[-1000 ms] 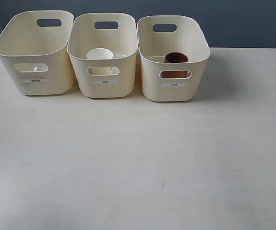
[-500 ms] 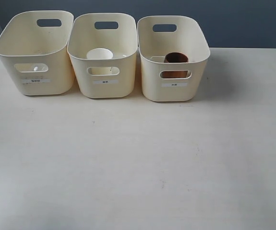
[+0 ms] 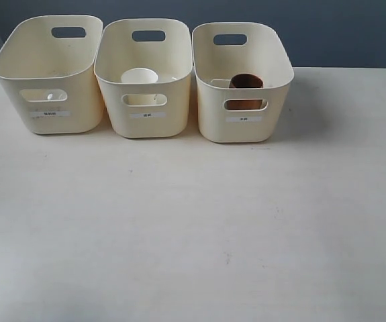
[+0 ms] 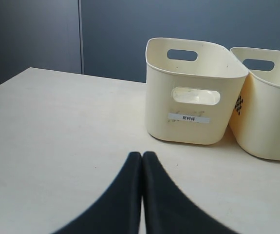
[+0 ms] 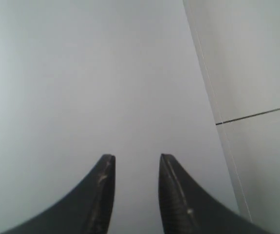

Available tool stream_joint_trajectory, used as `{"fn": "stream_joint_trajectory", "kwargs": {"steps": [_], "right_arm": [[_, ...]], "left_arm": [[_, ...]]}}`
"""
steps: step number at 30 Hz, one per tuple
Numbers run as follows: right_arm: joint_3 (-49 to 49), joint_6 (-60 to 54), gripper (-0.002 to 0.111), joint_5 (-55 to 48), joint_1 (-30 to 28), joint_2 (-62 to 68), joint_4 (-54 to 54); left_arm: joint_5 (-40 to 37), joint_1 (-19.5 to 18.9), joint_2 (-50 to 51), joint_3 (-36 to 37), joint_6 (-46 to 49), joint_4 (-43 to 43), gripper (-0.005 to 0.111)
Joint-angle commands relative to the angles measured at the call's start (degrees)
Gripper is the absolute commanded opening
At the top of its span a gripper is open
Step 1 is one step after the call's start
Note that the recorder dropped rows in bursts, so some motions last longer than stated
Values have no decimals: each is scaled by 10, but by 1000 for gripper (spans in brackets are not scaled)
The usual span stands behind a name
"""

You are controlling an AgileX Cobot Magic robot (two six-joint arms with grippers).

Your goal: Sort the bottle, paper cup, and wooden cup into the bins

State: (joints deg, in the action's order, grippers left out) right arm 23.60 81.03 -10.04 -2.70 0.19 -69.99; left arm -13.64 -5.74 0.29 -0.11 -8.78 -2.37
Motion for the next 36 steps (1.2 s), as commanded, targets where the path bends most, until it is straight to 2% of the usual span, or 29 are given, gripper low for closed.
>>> {"fn": "stream_joint_trajectory", "kwargs": {"steps": [1, 7, 24, 28, 32, 35, 36], "right_arm": [[-59, -1, 31, 62, -55, -2, 12], [-143, -1, 31, 192, -80, -2, -19], [-236, -2, 31, 263, -80, -2, -24], [-236, -82, 31, 265, -80, -2, 65], [-236, -211, 31, 282, -78, -2, 191], [-236, -300, 31, 247, -62, -2, 298], [-236, -359, 31, 221, -51, -2, 366]], "left_arm": [[4, 2, -3, 1, -1, -1, 0], [4, 2, -3, 1, -1, -1, 0], [4, 2, -3, 1, -1, -1, 0], [4, 2, -3, 1, -1, -1, 0], [4, 2, -3, 1, -1, -1, 0], [4, 2, -3, 1, -1, -1, 0], [4, 2, -3, 1, -1, -1, 0]]}}
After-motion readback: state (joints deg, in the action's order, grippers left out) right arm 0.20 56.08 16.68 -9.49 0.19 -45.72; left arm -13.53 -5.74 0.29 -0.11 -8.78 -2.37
